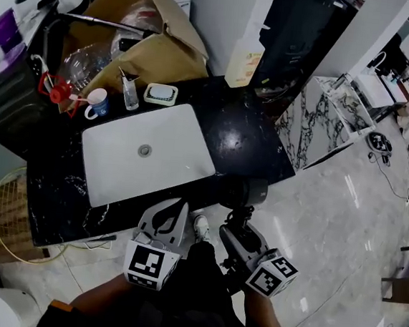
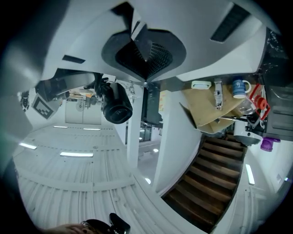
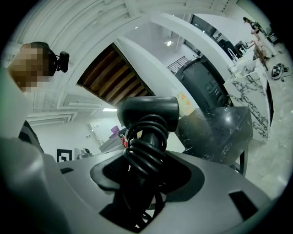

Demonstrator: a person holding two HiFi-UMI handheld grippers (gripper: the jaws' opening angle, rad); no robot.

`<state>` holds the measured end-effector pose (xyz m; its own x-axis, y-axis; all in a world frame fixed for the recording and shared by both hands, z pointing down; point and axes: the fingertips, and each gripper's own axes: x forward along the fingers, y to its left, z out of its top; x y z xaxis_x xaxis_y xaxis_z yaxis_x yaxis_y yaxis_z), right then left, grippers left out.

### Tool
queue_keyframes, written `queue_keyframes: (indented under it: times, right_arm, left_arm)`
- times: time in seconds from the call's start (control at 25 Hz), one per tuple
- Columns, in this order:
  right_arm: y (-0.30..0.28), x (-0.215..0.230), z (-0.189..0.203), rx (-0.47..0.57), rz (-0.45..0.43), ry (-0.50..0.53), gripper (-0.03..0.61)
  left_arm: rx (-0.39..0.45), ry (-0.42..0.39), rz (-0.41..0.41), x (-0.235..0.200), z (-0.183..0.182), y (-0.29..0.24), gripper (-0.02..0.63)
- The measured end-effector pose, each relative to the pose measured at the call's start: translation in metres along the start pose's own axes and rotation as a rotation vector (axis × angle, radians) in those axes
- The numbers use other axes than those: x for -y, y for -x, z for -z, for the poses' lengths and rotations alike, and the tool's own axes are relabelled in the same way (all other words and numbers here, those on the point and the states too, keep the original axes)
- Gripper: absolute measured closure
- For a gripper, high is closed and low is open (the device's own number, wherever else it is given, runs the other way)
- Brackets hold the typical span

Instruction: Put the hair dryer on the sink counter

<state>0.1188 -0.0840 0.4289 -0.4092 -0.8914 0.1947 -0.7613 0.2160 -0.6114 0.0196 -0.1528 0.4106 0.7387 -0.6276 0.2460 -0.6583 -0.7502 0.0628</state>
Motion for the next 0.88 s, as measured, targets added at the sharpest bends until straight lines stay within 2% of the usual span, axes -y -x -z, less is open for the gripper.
queue_keyframes:
  times: [0.24,0.6,0.88]
  right_arm:
    - [-0.049,0.041,-0.033,-0.116,-0.055,0.043,0.333]
    - [-0.119,0.086,-0.080,-0.244,-0.139,0.083,0.333]
    - [-0.176,0.114,-0.107,-0.323,-0.140,0.170,0.333]
  left_arm:
    - [-0.039,0.042,-0.091,-0.022,-0.004,-0.048,0.604]
    - [-0.050,0.053,-0.251,-0.062,-0.023,-0.101,0.604]
    - [-0.085,0.087,-0.377,-0.091,-0.018,-0.121,0.604]
